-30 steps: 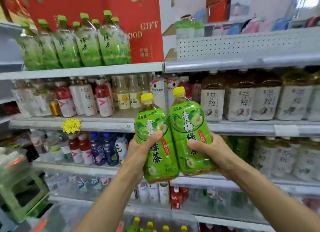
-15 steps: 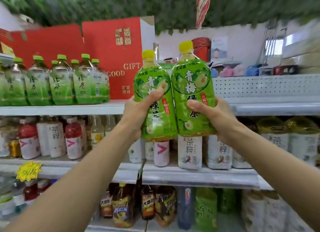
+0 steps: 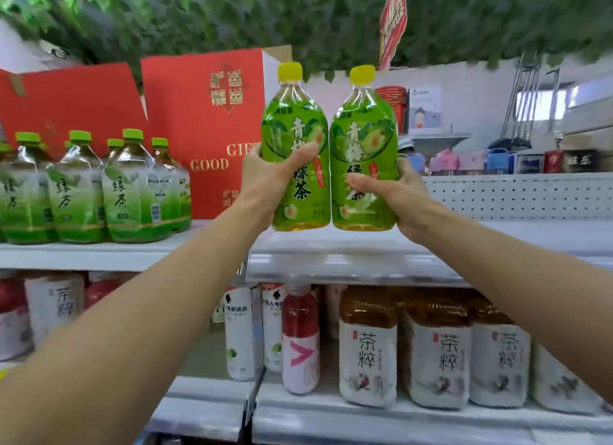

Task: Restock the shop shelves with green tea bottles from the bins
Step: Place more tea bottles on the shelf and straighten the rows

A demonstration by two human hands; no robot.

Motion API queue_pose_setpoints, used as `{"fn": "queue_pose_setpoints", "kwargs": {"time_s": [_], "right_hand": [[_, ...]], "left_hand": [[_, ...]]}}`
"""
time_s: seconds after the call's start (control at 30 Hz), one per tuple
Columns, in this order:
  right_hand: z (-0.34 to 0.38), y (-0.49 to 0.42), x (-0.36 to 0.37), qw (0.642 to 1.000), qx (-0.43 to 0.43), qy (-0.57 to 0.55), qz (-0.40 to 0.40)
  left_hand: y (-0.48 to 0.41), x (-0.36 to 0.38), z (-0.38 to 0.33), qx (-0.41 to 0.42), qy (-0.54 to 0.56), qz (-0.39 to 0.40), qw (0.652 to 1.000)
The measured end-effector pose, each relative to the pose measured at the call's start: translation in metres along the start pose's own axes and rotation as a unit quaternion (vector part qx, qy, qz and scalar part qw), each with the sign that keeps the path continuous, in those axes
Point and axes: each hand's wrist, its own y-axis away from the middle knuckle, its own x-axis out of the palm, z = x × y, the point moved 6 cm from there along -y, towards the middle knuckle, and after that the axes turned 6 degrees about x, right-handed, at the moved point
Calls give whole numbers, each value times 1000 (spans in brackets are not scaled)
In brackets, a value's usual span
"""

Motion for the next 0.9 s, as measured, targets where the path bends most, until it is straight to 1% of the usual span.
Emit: {"fn": "queue_pose_setpoints", "kwargs": {"time_s": [0.13, 0.27, 0.43, 0.47, 0.53, 0.6, 0.63, 0.7, 0.83, 0.9], "right_hand": [[-24, -16, 5, 998, 50, -7, 24], [-38, -24, 9, 995, 80, -4, 54], [-43, -30, 10, 992, 67, 42, 98], [-42, -31, 11, 991, 57, 62, 102], [-40, -30, 12, 987, 37, 106, 112], [-40, -32, 12, 984, 29, 134, 113], [-40, -35, 12, 983, 27, 143, 112], [-41, -41, 14, 981, 22, 158, 109], [-46, -57, 14, 979, 44, 184, 75], [-49, -64, 16, 976, 50, 199, 75]], "left_hand": [[-8, -1, 31, -15, -39, 7, 999], [-14, -4, 52, -39, -40, 3, 998], [-19, -4, 73, -55, -28, 38, 997], [-21, -4, 74, -54, -40, 53, 996], [-24, -7, 76, -48, -108, 89, 989], [-24, -11, 78, -50, -194, 126, 972], [-23, -13, 79, -49, -214, 140, 965], [-22, -18, 83, -32, -216, 148, 965], [-28, -21, 93, -12, -195, 129, 972], [-31, -20, 97, -11, -196, 124, 973]]}}
